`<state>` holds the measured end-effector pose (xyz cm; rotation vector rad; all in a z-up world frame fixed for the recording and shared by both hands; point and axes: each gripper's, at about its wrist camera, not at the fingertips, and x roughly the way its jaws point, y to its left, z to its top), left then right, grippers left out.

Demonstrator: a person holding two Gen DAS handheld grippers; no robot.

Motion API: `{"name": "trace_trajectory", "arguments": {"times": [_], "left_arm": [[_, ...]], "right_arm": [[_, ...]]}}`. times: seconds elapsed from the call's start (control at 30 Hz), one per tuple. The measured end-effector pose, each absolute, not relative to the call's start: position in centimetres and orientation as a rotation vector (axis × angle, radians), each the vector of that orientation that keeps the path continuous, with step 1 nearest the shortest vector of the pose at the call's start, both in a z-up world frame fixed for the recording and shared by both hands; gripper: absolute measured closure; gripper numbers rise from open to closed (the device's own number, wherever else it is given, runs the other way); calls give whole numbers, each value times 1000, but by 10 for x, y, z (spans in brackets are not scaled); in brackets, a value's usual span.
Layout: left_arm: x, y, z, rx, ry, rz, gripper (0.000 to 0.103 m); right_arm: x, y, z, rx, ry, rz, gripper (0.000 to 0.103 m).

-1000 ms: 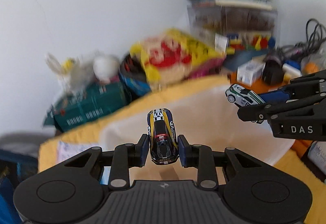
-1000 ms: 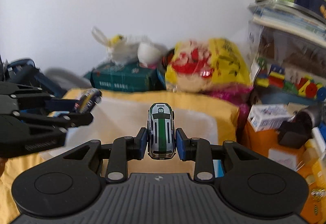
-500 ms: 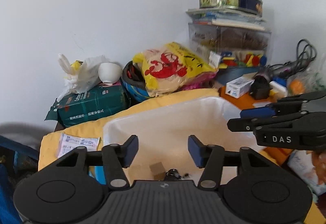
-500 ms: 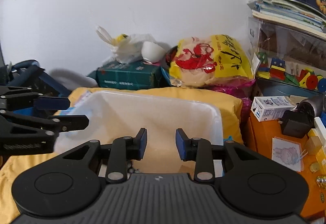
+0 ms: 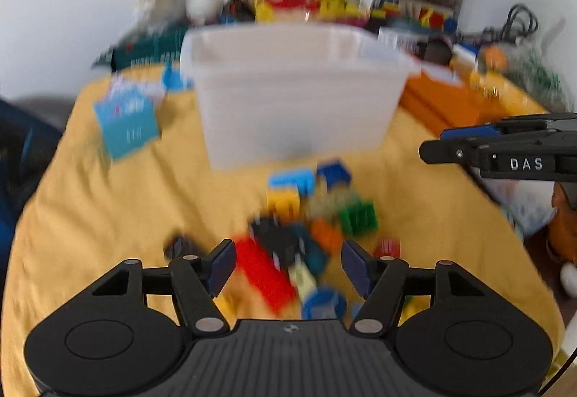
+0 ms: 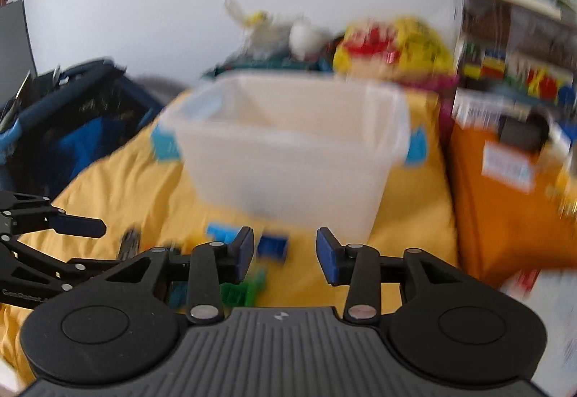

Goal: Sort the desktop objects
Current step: 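Move both open grippers back over the toy pile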

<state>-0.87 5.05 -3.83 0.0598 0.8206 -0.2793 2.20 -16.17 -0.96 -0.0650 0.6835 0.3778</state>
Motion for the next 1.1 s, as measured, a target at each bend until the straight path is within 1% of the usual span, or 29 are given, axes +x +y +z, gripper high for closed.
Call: {"name": "trace_trajectory", "arguments": {"times": [0.2,0.43,0.53,0.9,1.1], "left_arm": [[-22,57,-57,8,886,-245,35],[-31,51,-57,70,864,-237,35],[-33,47,-60,108,876,-235,35],[-37,48,-71,73,915,-253,35],[-37,47,-73,75,925,-254,35]], "right_arm": [[4,-156,-42,9,809,397,56],[-3,-152,-47,-34,822,407,51],[-8,-150,-51,-62,816,410,50],[-15,-141,-65,-165,838,433,51],[-19,-138,-69,-168,851,447,51]]}}
